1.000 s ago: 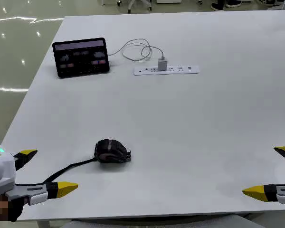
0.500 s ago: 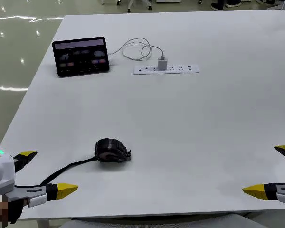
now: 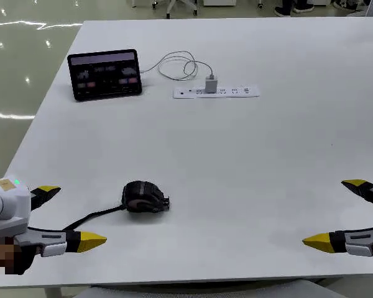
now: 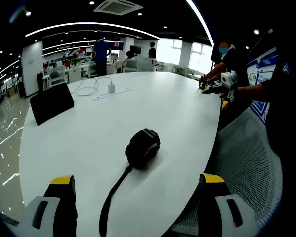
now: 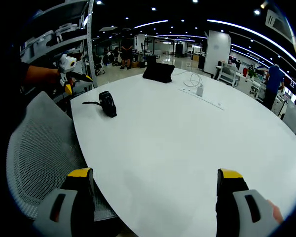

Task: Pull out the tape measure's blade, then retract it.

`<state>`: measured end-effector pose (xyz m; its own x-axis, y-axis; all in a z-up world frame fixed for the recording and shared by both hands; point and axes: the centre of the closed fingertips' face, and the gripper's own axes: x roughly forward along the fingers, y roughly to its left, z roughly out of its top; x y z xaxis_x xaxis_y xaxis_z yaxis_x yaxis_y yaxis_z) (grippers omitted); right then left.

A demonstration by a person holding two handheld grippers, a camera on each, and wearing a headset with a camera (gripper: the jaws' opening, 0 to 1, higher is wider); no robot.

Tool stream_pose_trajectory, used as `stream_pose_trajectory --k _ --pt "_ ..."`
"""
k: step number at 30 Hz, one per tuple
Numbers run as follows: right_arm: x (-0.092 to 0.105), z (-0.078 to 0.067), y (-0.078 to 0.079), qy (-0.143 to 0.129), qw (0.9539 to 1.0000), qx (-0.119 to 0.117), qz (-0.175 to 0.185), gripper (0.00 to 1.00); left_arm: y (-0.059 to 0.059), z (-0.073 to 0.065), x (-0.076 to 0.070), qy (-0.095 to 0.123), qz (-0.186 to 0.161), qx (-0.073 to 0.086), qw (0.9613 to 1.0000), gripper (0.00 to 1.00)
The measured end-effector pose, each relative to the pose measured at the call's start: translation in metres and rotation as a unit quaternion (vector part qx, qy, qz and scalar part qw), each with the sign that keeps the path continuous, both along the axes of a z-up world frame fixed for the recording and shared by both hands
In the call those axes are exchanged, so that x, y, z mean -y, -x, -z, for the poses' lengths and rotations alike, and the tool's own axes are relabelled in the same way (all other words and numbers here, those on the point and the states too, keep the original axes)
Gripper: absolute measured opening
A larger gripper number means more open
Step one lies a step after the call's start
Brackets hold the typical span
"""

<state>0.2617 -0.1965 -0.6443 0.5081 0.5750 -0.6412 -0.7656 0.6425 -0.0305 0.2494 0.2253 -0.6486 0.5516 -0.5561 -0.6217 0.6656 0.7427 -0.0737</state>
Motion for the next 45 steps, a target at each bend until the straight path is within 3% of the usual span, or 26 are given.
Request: stream_pose_trajectory --k 3,7,11,13,17,21,28,32,34,36,39,40,45 --pt "-0.012 -0.002 -0.003 0.004 0.9998 0.003 -0.021 1.0 -0.003 0.004 0.001 -0.018 0.014 -0.011 0.9997 1.0" --pt "-0.029 -0.001 -0.009 0.008 0.9983 0.011 -0.056 1.0 -0.011 0.01 0.004 -0.068 0.055 0.004 0.9962 1.0" --pt "-0.049 0.005 -0.012 0.01 0.9959 0.004 -0.089 1.0 -0.006 0.033 0.012 -0.12 0.127 -0.027 0.9843 1.0" --pt "-0.059 0.009 -0.011 0.014 0.9941 -0.003 -0.108 1.0 -0.007 0.039 0.018 -0.131 0.15 -0.033 0.9794 1.0" --pt "-0.075 0.014 -0.012 0.015 0.9912 -0.009 -0.131 1.0 -0.013 0.041 0.031 -0.132 0.172 -0.043 0.9753 0.99" --pt "-0.092 0.013 -0.015 0.018 0.988 -0.007 -0.153 1.0 -0.024 0.04 0.042 -0.147 0.203 -0.04 0.9672 0.96" --pt "-0.113 0.016 -0.023 0.018 0.9834 -0.008 -0.18 1.0 -0.047 0.039 0.059 -0.16 0.241 -0.039 0.9566 0.86" --pt "-0.124 0.02 -0.026 0.017 0.9815 -0.01 -0.19 1.0 -0.051 0.047 0.066 -0.167 0.258 -0.05 0.9501 0.83" --pt "-0.13 0.024 -0.027 0.016 0.9806 -0.012 -0.195 1.0 -0.052 0.053 0.071 -0.17 0.268 -0.056 0.9465 0.81" --pt "-0.137 0.027 -0.029 0.017 0.9791 -0.009 -0.203 1.0 -0.052 0.058 0.074 -0.181 0.286 -0.055 0.9392 0.8" --pt "-0.145 0.031 -0.033 0.014 0.9779 -0.014 -0.208 1.0 -0.055 0.063 0.079 -0.186 0.295 -0.063 0.935 0.78" --pt "-0.149 0.031 -0.035 0.012 0.9776 -0.013 -0.21 1.0 -0.056 0.064 0.079 -0.193 0.301 -0.063 0.9319 0.77" --pt "-0.165 0.032 -0.04 0.006 0.9738 -0.007 -0.227 1.0 -0.063 0.063 0.086 -0.191 0.308 -0.066 0.9296 0.72"
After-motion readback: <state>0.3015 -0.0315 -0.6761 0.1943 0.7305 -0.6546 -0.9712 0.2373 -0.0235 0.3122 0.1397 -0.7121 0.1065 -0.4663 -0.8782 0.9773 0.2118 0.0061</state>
